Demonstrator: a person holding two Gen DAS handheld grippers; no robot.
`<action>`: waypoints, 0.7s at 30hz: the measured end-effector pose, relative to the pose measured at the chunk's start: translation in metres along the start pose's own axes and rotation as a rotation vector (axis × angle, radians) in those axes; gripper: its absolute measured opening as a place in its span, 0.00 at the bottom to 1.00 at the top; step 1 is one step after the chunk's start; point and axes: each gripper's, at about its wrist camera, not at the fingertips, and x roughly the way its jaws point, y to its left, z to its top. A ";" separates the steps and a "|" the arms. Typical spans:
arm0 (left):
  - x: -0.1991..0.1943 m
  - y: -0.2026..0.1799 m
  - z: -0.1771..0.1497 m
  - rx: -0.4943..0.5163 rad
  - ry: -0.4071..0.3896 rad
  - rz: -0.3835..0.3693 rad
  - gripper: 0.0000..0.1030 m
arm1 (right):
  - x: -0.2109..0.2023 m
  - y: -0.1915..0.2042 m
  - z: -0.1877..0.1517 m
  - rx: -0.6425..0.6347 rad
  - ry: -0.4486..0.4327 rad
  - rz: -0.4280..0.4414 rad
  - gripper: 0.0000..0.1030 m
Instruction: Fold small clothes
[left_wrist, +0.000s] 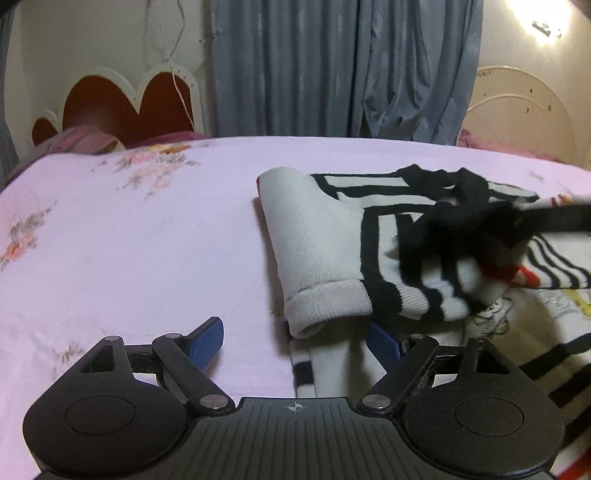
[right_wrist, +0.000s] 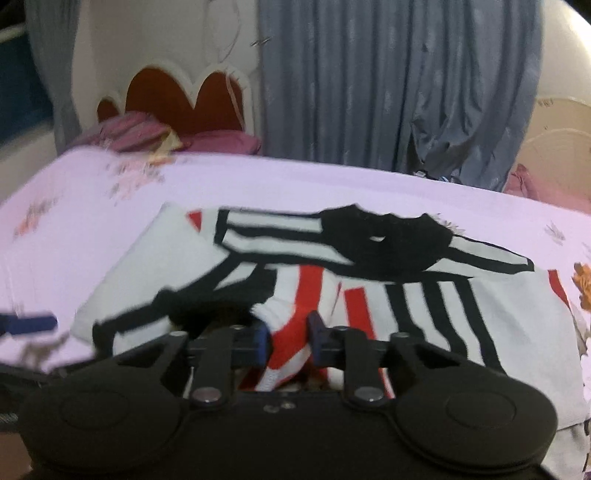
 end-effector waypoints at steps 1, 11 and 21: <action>0.003 -0.002 0.001 0.009 0.001 0.005 0.80 | -0.004 -0.007 0.002 0.036 -0.011 0.006 0.09; 0.022 -0.010 0.002 -0.022 -0.037 0.003 0.27 | -0.018 -0.114 -0.022 0.409 0.047 -0.056 0.07; 0.018 -0.005 -0.003 -0.002 0.000 -0.019 0.28 | -0.020 -0.148 -0.034 0.499 0.051 -0.090 0.31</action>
